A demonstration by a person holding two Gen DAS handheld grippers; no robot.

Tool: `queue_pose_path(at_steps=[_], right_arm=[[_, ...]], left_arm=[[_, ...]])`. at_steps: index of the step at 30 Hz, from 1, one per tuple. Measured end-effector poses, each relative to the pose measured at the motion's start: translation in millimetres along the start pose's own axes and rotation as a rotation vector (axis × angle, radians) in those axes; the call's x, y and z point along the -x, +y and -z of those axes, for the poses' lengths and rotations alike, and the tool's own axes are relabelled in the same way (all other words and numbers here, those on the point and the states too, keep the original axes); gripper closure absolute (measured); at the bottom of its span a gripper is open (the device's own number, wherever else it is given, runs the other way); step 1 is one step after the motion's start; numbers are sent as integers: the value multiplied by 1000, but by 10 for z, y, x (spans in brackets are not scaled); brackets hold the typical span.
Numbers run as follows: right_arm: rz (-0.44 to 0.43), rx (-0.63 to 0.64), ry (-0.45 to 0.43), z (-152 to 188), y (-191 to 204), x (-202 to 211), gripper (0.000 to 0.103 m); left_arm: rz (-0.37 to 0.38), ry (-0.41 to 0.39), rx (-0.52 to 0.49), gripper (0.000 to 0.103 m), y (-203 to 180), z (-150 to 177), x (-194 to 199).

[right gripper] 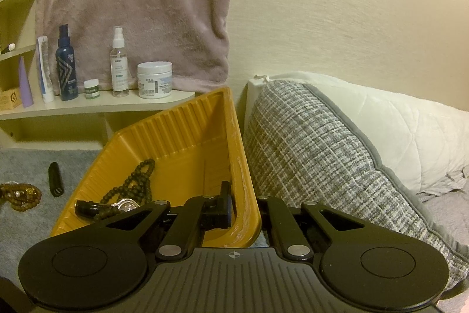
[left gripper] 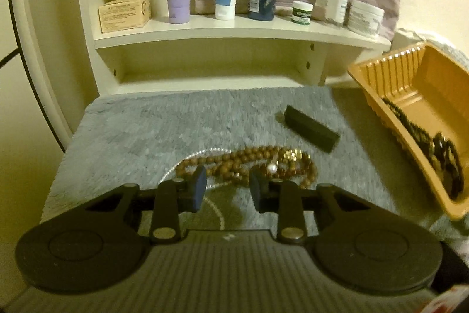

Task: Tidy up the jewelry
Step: 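Grasp the long brown wooden bead necklace with the left gripper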

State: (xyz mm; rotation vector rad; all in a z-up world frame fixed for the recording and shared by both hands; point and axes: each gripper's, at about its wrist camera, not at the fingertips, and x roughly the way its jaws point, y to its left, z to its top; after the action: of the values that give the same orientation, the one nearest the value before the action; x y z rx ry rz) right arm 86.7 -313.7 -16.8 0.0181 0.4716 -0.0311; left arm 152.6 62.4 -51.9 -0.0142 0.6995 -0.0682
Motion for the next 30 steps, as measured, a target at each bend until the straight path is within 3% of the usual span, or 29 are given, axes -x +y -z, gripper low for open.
queue_pose_path(at_steps=[13, 30], right_arm=[[1, -1, 2, -1, 3, -2, 98], [-11, 10, -7, -39, 32, 19, 98]], left_arm=[[8, 77, -20, 99, 20, -70, -217], [53, -117, -206, 99, -81, -710, 497]])
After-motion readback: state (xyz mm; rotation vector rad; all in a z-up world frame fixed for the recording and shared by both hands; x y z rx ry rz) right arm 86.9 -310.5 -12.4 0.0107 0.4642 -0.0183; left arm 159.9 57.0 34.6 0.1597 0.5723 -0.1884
